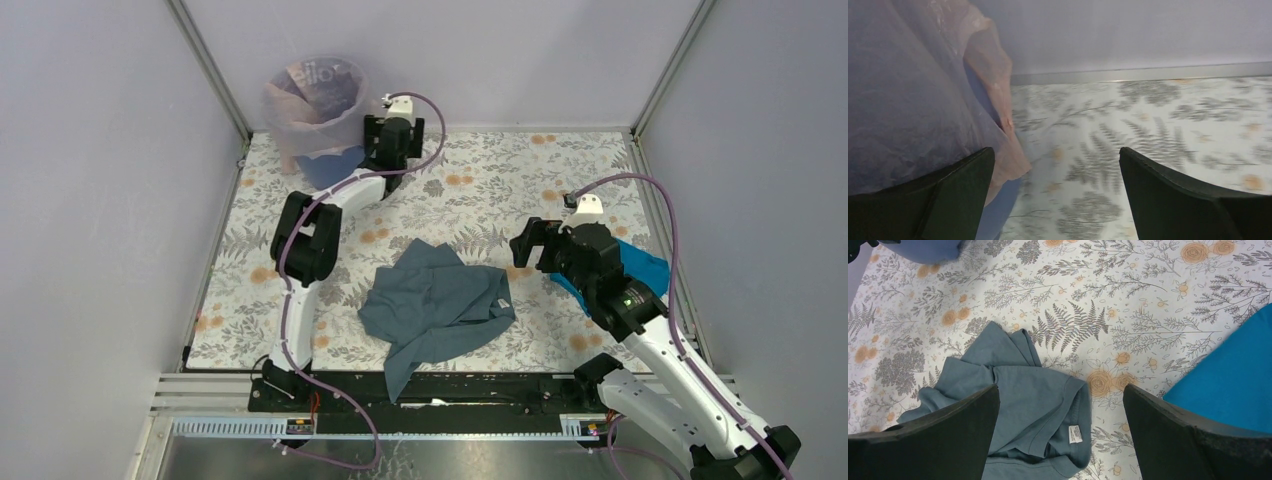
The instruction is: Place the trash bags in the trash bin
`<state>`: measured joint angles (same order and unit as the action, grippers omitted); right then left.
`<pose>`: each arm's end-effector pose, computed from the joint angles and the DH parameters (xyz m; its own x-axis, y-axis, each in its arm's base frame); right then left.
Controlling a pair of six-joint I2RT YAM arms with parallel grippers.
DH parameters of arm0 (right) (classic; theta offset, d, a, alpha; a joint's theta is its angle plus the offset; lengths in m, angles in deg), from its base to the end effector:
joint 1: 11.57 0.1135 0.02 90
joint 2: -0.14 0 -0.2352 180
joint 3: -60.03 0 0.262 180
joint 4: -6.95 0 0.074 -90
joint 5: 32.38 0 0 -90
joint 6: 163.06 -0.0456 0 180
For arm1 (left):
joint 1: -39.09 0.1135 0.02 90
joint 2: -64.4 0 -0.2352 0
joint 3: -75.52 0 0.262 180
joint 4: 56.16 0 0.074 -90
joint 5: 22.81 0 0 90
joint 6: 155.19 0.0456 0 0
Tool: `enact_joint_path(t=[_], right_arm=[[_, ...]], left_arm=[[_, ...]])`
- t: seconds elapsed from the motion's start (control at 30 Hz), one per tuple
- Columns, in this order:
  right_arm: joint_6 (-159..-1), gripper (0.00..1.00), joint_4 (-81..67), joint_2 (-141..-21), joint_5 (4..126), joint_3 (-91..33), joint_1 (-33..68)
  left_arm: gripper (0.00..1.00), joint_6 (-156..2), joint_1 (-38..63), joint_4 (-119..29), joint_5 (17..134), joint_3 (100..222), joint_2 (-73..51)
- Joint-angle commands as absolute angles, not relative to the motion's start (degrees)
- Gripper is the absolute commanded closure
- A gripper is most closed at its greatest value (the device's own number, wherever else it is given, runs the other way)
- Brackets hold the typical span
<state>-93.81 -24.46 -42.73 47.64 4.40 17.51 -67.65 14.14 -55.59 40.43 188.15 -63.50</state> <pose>0.1925 0.0980 0.2934 -0.3801 0.1879 -0.9057 -0.2144 0.9346 0.2839 0.4870 -0.2039 0.1988 -0.2466 0.0724 -0.9664 -0.0267 0.9963 0.0815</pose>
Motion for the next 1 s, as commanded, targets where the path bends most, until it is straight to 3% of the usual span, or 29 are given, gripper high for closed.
enact_joint_path(t=[0.0, 0.13, 0.27, 0.4, 0.53, 0.77, 0.97], right_arm=[[-94.9, 0.0, -23.01, -42.42, 48.78, 3.42, 17.25], [-95.64, 0.0, -22.54, -42.15, 50.29, 2.88, 17.17], [-95.97, 0.0, -22.65, -41.38, 49.64, 3.07, 17.21], [-95.93, 0.0, -26.16, -40.65, 48.59, 0.32, 17.25], [-94.57, 0.0, -31.39, -38.63, 48.03, -4.63, 17.24], [-89.96, 0.0, -47.8, -40.87, 45.68, -21.91, 17.19], [-86.96, 0.0, -50.38, -38.82, 47.19, -33.85, 17.22]], left_arm=[[0.01, -62.05, 18.19, -59.96, 37.02, 185.34, -57.42], [0.01, -58.51, 18.57, -53.67, 33.9, 189.62, -58.25], [0.01, -60.05, 15.21, -51.06, 48.08, 186.78, -53.59], [0.01, -74.29, 12.46, -43.76, 63.34, 185.07, -47.96], [0.01, -86.87, 10.13, -46.88, 75.63, 178.8, -38.85], [0.01, -85.41, 9.91, -35.36, 76.05, 184.98, -23.09], [0.01, -75.45, 9.91, -33.45, 75.91, 176.35, -4.79]])
